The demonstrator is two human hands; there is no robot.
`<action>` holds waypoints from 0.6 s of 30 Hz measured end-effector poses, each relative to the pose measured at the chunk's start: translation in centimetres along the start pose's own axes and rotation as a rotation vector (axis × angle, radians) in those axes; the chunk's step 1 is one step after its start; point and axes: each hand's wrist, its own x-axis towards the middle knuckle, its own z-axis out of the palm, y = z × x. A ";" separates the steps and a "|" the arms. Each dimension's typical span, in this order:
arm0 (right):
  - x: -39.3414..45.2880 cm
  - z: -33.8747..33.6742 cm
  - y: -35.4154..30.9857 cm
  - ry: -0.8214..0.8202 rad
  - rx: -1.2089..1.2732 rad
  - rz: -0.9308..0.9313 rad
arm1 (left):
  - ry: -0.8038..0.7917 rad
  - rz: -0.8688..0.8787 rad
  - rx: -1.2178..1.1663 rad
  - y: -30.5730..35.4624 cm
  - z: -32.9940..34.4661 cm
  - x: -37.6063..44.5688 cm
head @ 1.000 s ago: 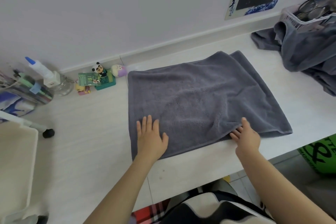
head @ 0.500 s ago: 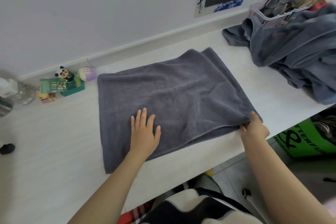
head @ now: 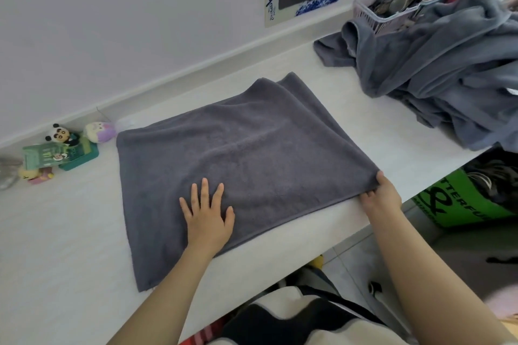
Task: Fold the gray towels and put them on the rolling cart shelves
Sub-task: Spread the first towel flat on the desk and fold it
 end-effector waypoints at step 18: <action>2.2 -0.6 0.3 -0.009 -0.748 -0.407 | 0.053 0.139 -0.053 7.8 -0.2 2.7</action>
